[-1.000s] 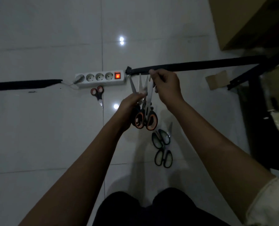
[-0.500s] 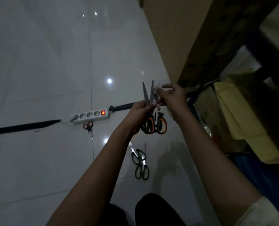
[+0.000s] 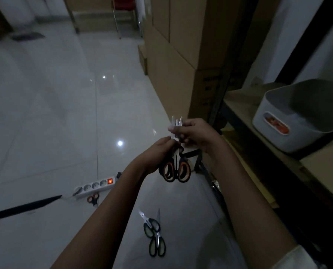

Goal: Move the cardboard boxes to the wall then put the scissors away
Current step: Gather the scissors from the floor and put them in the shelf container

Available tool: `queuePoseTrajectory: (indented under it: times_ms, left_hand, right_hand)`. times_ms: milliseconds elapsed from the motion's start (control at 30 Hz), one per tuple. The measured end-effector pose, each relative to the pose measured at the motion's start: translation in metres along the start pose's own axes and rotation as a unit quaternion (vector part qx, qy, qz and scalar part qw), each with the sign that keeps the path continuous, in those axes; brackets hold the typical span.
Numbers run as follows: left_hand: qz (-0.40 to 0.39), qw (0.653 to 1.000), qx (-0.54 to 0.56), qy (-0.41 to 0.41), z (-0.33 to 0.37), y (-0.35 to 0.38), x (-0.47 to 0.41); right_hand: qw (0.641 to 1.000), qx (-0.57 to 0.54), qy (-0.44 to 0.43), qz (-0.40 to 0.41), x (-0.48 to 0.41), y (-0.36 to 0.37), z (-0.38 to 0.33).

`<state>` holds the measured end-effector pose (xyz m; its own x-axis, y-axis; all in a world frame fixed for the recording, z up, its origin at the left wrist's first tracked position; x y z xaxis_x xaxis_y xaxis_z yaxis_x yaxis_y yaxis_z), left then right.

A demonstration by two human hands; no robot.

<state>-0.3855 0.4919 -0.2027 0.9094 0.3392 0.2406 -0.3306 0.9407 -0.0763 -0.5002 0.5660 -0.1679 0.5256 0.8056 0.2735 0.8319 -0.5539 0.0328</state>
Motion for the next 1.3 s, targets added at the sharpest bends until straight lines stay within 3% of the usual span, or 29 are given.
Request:
queuePoseTrajectory:
  times_ms: [133, 400, 633, 800, 900, 1000, 1067, 1233, 1300]
  left_hand:
    - [-0.069, 0.997, -0.015, 0.028, 0.023, 0.003, -0.006]
    - [-0.129, 0.988, -0.063, 0.064, 0.049, 0.004, -0.027]
    - [-0.199, 0.964, -0.102, 0.144, 0.093, 0.017, -0.047]
    - [-0.202, 0.958, -0.093, 0.180, 0.118, 0.035, -0.068]
    - [-0.155, 0.949, -0.152, 0.231, 0.137, 0.057, -0.081]
    - [-0.091, 0.886, -0.328, 0.315, 0.146, 0.084, -0.099]
    - [-0.123, 0.838, -0.389, 0.363, 0.149, 0.102, -0.107]
    - [-0.198, 0.762, -0.473, 0.396, 0.154, 0.125, -0.128]
    - [-0.193, 0.749, -0.520, 0.362, 0.147, 0.133, -0.134]
  right_hand:
    - [0.999, -0.022, 0.004, 0.045, 0.009, -0.009, -0.016]
    - [0.992, 0.040, -0.022, 0.121, 0.025, -0.031, -0.039]
    - [0.968, 0.055, -0.115, 0.216, 0.064, -0.052, -0.069]
    - [0.935, 0.042, -0.180, 0.302, 0.091, -0.073, -0.081]
    - [0.909, 0.061, -0.213, 0.352, 0.100, -0.085, -0.085]
    - [0.881, 0.095, -0.239, 0.398, 0.109, -0.093, -0.092]
    - [0.859, 0.135, -0.252, 0.425, 0.119, -0.098, -0.097]
    - [0.822, 0.178, -0.256, 0.476, 0.144, -0.111, -0.107]
    - [0.810, 0.171, -0.263, 0.496, 0.154, -0.118, -0.114]
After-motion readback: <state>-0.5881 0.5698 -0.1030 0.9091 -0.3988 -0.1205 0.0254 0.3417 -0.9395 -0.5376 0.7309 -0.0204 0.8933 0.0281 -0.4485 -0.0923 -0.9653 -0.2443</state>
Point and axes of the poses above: each hand's wrist, its own x-axis away from the middle knuckle, its own y-axis out of the palm, z = x × y, the point moved 2 cm from there along -x, towards the middle knuckle, and after that the axes turned 4 degrees about -x, right-handed, at the moved point
